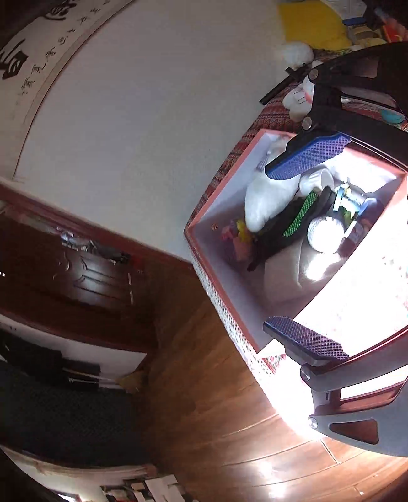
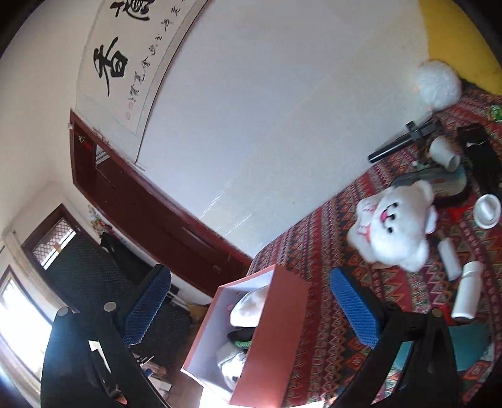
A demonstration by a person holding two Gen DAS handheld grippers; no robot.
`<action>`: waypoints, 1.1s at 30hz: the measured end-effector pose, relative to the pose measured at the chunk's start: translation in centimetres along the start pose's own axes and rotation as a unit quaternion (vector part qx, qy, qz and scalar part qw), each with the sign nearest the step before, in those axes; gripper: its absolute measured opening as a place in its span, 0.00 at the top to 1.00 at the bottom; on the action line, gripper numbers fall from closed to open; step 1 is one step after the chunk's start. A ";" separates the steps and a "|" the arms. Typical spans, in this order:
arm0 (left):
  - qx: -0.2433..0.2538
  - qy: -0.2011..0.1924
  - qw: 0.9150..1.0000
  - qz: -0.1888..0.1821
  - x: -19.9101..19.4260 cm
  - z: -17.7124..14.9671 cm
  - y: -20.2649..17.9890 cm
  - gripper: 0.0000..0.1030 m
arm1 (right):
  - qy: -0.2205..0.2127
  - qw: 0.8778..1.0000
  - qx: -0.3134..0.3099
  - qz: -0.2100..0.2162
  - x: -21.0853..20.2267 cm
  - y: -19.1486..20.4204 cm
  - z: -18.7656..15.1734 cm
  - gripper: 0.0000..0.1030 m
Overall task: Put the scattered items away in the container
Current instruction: 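Grasp the white plush bear with the left tool and drop it into the box, then grasp the white plastic bottle with the right tool and drop it into the box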
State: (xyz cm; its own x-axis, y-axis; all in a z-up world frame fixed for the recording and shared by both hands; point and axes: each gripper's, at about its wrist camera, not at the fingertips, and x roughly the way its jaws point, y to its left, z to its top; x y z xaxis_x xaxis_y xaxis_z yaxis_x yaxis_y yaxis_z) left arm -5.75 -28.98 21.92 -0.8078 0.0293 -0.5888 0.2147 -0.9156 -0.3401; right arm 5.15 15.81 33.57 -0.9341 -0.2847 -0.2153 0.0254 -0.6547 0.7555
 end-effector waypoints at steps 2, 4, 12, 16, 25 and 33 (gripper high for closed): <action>0.034 0.007 0.999 -0.022 0.3 -1.2 -3.5 0.13 | -0.020 1.000 0.010 -0.021 -2.3 -1.9 1.1 0.01; 0.073 0.027 0.995 -0.058 0.7 -2.9 -7.7 0.13 | -0.033 0.998 0.020 -0.043 -4.2 -4.2 2.0 0.01; 0.259 0.162 0.941 -0.145 5.2 -16.2 -24.8 0.13 | 0.038 0.983 0.096 -0.150 -4.7 -15.4 0.8 0.13; 0.332 0.236 0.902 -0.143 7.9 -24.2 -29.6 0.13 | 0.111 0.967 0.139 -0.184 -1.9 -20.9 -1.1 0.23; 0.332 0.258 0.900 -0.119 9.9 -27.2 -32.6 0.13 | 0.203 0.946 0.124 -0.220 4.6 -24.4 -4.0 0.34; 0.284 0.236 0.920 -0.131 12.6 -26.8 -36.4 0.13 | 0.094 0.955 0.242 -0.146 -1.1 -28.6 -1.5 0.60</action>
State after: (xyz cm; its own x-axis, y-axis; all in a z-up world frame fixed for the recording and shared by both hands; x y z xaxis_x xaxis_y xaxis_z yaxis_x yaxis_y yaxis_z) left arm -9.03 15.48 7.19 -0.4335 0.3261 -0.8401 -0.3831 -0.9105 -0.1557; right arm 6.02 33.78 11.29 -0.7951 -0.2898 -0.5328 -0.4359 -0.3377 0.8342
